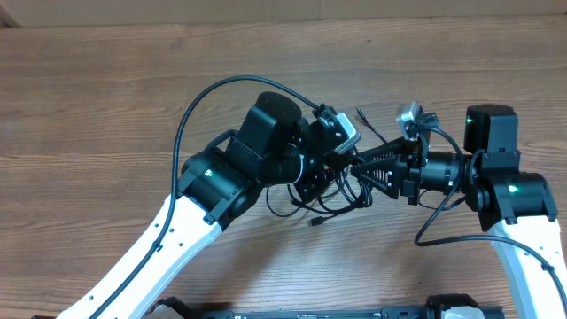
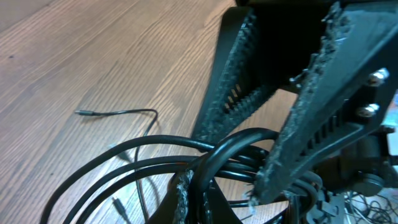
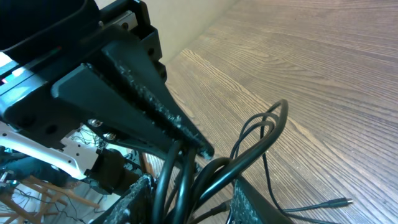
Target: Untangle cables
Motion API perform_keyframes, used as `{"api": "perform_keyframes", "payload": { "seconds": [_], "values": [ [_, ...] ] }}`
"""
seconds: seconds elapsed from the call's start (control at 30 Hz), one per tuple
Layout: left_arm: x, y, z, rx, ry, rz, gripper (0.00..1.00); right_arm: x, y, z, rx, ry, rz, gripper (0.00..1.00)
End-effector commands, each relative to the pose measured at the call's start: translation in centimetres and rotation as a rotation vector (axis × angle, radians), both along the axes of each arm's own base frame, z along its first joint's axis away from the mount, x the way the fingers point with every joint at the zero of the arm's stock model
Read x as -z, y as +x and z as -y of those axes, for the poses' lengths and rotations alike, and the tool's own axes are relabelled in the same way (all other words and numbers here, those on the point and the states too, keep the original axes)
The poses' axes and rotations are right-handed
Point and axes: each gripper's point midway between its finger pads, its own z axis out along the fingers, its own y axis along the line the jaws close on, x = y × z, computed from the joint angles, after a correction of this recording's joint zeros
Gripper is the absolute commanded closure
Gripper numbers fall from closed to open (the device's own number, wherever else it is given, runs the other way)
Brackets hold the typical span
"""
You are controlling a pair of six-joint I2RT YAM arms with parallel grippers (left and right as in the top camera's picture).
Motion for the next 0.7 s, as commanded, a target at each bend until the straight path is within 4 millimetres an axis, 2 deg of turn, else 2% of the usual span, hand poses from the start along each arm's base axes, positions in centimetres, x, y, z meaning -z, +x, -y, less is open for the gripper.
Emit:
{"api": "perform_keyframes", "payload": {
  "seconds": [0.0,0.13,0.4,0.57,0.67],
  "values": [
    [-1.0,0.4,-0.6,-0.029,0.015,0.061,0.96,-0.3,0.0,0.0,-0.004,0.008,0.005,0.64],
    [-0.6,0.8,-1.1,-0.064,0.041,0.057,0.96,-0.3,0.0,0.0,-0.003,0.008,0.005,0.65],
    [-1.7,1.4,-0.6,-0.087,-0.011,0.068,0.96,0.1,-0.2,0.1,0.004,-0.002,-0.02,0.7],
    [-1.5,1.3,-0.7,-0.087,-0.001,0.059,0.96,0.3,-0.1,0.2,0.013,-0.013,-0.022,0.81],
    [-1.2,1.2,-0.8,-0.089,0.008,0.052,0.96,0.3,-0.1,0.1,0.013,-0.013,-0.02,0.83]
  ]
}}
